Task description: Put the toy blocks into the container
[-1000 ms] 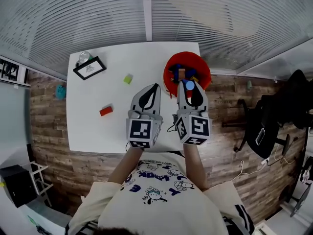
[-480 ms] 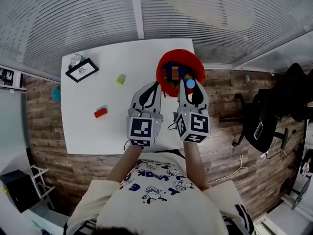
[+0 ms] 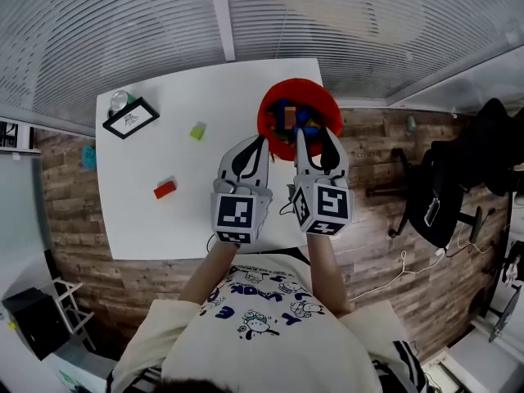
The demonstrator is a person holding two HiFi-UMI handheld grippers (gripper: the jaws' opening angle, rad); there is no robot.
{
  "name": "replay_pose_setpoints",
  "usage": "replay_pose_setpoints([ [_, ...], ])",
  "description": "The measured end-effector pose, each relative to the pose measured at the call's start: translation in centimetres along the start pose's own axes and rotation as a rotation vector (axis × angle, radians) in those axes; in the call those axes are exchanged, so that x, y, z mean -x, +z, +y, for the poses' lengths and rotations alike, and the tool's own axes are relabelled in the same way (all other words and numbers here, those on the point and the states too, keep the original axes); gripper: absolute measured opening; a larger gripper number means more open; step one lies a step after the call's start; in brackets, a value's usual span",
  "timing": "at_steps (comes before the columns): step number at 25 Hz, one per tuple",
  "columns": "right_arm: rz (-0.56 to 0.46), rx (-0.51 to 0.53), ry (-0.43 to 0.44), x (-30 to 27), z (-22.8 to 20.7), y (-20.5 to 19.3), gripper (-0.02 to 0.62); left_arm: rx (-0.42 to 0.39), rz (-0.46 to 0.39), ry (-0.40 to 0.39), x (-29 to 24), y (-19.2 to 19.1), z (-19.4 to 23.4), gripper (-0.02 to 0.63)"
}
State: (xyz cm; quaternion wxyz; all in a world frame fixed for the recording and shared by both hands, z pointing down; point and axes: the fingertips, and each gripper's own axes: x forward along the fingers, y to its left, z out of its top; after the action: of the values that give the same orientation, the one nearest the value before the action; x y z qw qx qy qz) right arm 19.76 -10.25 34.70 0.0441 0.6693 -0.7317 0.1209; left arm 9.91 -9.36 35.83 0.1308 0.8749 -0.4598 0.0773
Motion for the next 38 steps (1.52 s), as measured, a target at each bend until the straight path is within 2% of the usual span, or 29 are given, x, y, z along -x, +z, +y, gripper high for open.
replay_pose_setpoints([
  [6,-0.012,-0.009,-0.016,0.2,-0.5,0.1,0.166,0.004,-0.005,0.012,0.0,0.2,0.4,0.031],
  [13,-0.020,-0.010,0.011,0.6,0.4,0.4,0.166,0.024,-0.007,0.036,0.6,0.4,1.0,0.031],
  [23,-0.033,-0.001,0.072,0.8,2.6,0.7,0.166,-0.002,-0.051,0.105,2.4,1.7,2.3,0.031],
  [33,-0.045,0.013,0.159,0.7,6.2,1.3,0.166,0.047,-0.084,0.175,5.2,2.4,4.6,0.031],
  [38,-0.048,0.025,0.229,0.5,8.9,1.4,0.166,0.066,-0.105,0.240,7.1,2.4,6.2,0.031],
])
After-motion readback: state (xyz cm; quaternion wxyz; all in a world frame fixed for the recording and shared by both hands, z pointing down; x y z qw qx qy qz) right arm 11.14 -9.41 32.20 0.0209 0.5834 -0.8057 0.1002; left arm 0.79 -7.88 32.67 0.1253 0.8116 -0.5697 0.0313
